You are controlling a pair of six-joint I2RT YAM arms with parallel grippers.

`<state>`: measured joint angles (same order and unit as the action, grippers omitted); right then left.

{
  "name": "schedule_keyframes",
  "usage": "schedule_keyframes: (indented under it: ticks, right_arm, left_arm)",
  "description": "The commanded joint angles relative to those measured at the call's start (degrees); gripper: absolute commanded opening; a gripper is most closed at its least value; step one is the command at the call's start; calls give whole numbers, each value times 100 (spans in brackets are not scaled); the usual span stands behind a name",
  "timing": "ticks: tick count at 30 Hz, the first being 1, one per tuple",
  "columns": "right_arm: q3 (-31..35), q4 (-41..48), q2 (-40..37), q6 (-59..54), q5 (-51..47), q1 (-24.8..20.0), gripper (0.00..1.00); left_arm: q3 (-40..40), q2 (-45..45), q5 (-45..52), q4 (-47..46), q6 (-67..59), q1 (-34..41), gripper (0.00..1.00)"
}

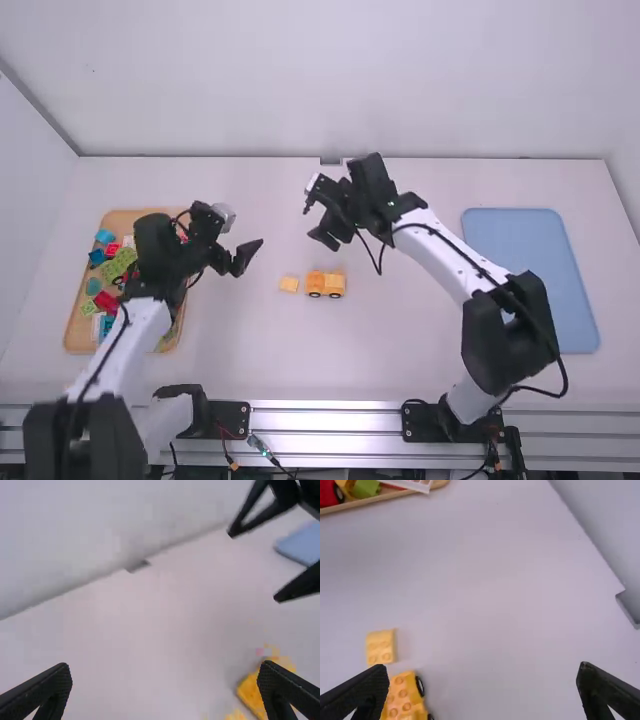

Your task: Assemble lego blocks to make yellow taxi

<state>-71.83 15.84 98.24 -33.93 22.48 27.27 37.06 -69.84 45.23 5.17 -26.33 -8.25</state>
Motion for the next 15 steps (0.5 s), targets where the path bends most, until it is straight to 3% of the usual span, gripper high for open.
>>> schedule_keyframes:
  ticks: [1, 5, 7, 12, 15]
  right_arm:
    - [863, -479, -533, 114, 509, -197, 99]
    - [1891, -1541, -833, 107, 990, -562, 99]
    - [2197, -1917, -835, 111, 1314, -708, 99]
    - [2955, -2935, -798, 70, 2771, -1290, 99]
    - [3099, -3154, -778, 72, 3032, -1482, 99]
  left_arm:
    - [608, -997, 1722, -935, -2935, 28, 99]
    - [1467, -2409, 1875, -2771, -5488, 175, 99]
    - [1740, -2868, 1714, -3252, -6140, 243, 99]
    - [2608, -4483, 1670, -3880, -6872, 507, 95]
    - [2763, -4859, 1685, -4022, -7112, 577, 93]
